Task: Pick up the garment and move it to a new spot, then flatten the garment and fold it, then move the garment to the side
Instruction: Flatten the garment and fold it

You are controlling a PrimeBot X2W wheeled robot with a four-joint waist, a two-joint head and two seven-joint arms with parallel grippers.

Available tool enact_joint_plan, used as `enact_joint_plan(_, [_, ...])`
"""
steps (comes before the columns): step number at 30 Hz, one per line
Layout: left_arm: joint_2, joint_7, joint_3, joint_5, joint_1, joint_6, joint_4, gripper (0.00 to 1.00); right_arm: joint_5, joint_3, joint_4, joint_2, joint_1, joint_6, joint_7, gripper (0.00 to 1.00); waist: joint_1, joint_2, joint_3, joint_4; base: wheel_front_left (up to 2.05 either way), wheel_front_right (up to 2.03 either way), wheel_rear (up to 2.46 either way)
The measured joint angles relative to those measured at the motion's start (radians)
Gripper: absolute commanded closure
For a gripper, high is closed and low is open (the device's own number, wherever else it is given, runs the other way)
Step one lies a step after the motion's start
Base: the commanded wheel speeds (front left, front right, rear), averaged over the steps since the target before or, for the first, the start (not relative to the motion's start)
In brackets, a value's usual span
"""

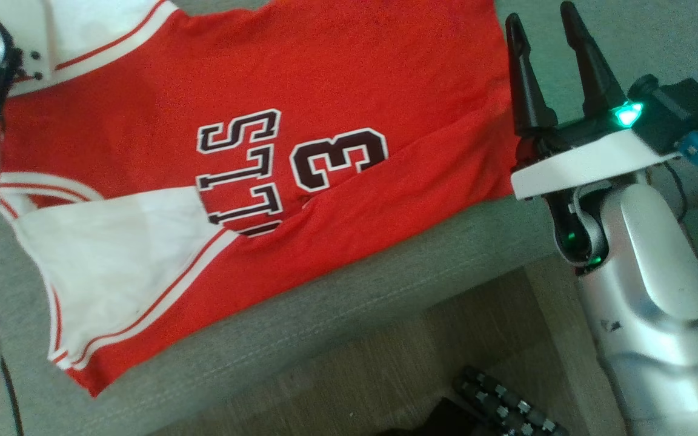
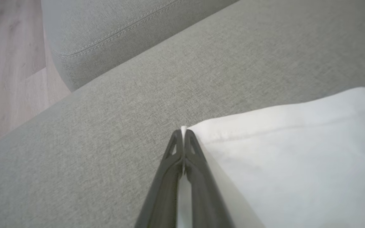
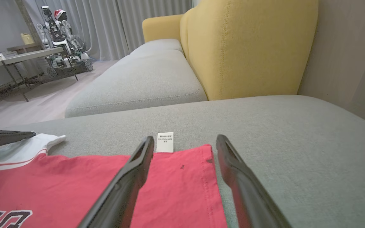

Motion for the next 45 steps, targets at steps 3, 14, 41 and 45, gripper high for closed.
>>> enact_joint_plan(3, [-0.017,-0.055,0.001,-0.026,0.011,-0.001,-0.002,1.0,0.063,-0.001,0.052,-0.005,-0.029,0.0,0.012,0.0,0.0,0.0,-0.007,0.025,0.0,0.0,0.0])
enact_joint_plan(14, [-0.126,-0.292,-0.03,-0.037,0.037,0.053,-0.148,1.0,0.115,0.066,0.32,-0.243,-0.335,0.0,0.231,0.0,0.0,0.0,-0.01,0.196,0.0,0.0,0.0])
enact_joint_plan(41, [-0.153,-0.301,-0.081,-0.053,0.068,0.053,-0.245,1.0,0.268,0.411,0.647,-0.395,-0.553,0.0,0.373,1.0,-0.0001,0.0,0.042,0.279,0.0,0.0,0.0])
enact_joint_plan(45, [-0.151,-0.301,-0.086,-0.054,0.068,0.053,-0.245,1.0,0.302,0.456,0.646,-0.394,-0.553,0.0,0.37,1.0,-0.0001,0.0001,0.035,0.277,0.0,0.0,0.0])
